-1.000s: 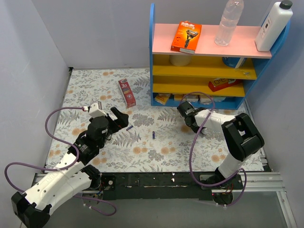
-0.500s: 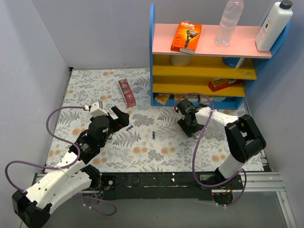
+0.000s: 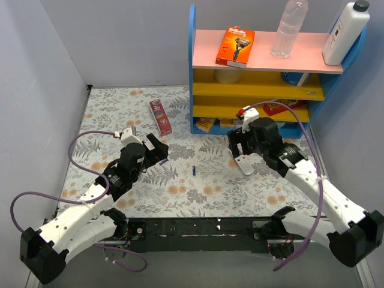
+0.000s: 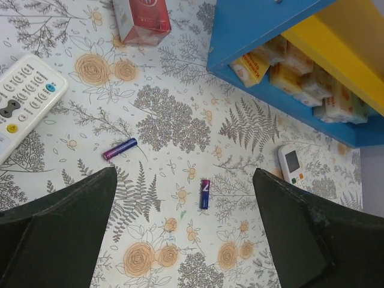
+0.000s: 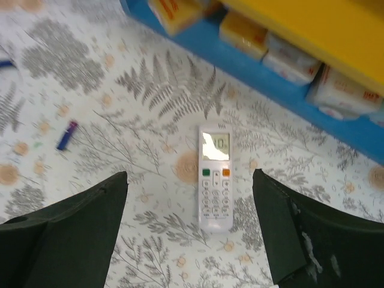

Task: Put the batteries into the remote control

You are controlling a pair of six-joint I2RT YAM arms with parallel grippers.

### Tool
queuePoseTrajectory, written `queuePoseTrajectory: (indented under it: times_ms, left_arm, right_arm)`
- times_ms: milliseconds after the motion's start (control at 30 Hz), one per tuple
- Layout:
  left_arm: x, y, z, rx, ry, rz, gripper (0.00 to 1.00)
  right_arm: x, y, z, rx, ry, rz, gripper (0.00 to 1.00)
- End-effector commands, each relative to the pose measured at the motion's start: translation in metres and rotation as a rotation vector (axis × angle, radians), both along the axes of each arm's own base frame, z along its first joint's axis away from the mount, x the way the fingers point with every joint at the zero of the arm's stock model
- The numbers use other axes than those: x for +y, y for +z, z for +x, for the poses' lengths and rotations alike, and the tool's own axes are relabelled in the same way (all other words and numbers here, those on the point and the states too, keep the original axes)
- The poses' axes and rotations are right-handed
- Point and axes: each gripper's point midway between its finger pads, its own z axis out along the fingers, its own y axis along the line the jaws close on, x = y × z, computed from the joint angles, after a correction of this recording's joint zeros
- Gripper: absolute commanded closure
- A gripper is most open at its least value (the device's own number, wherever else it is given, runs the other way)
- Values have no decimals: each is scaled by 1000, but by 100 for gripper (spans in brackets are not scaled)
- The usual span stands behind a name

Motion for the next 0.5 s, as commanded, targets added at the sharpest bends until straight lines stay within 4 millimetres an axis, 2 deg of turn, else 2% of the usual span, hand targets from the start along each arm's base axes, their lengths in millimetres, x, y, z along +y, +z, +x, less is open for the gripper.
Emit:
queuePoseTrajectory:
  times_ms: [0,133,233,267,333,467]
  left_arm:
    - [-8,4,7,28,-2,-22,2]
    - [0,-15,16,122,38,6,2]
    - [23,-37,28,232,111,8,2]
    - [37,-41,34,256,145,2,2]
    - [48,-49,41,288,166,33,2]
    - [81,-67,55,363,200,178,2]
  right_arm:
    - [22,51,-1,-174,48,232,7]
    - [30,61,-11,-208,88,322,6]
    - [35,58,-15,-187,118,337,5]
    - [36,56,-16,-181,123,337,5]
    - [39,54,-18,-171,144,342,4]
    - [45,52,-22,-169,186,354,4]
